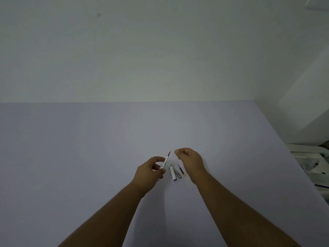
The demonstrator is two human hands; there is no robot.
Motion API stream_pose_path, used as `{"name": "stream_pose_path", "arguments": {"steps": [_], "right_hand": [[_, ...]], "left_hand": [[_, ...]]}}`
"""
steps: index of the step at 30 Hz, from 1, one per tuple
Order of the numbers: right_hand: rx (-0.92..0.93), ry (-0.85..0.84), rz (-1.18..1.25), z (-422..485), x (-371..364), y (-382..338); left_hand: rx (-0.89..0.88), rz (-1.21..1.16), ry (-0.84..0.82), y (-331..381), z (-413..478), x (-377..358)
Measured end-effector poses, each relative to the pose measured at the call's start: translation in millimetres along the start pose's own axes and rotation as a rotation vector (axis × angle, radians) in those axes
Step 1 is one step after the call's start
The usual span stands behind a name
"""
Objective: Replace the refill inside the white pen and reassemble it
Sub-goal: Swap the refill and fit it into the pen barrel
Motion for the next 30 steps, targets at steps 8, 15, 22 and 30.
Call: {"name": "stream_pose_path", "arguments": {"steps": [8, 15, 22, 30], "right_hand": [[0.294, -0.063, -0.958, 4.5, -20.9, 36.0], [0.251, -0.025, -0.930, 5.1, -20.4, 39.8], [-0.057, 0.063, 0.019, 7.2, -1.4, 8.7], [-0.150, 0.010, 0.282, -0.5, -7.4, -11.5]], "left_hand": [[0.026, -0.008, 0.007, -9.7, 0.1, 1.2], [0.031, 0.011, 0.017, -13.6, 2.6, 5.3], [0.021, 0.040, 0.007, -9.4, 5.1, 4.5], [0.002, 0.070, 0.006, -2.5, 5.3, 4.3]]}}
Point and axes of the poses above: each hand's wrist, its own z-axis towards the middle knuckle, its own x-axis out of the back of the hand, y = z × x, the point moved 10 cm from there along z, towards the middle knuckle, and after that the axes turned 11 degrees about y, right-handed, at the moved point
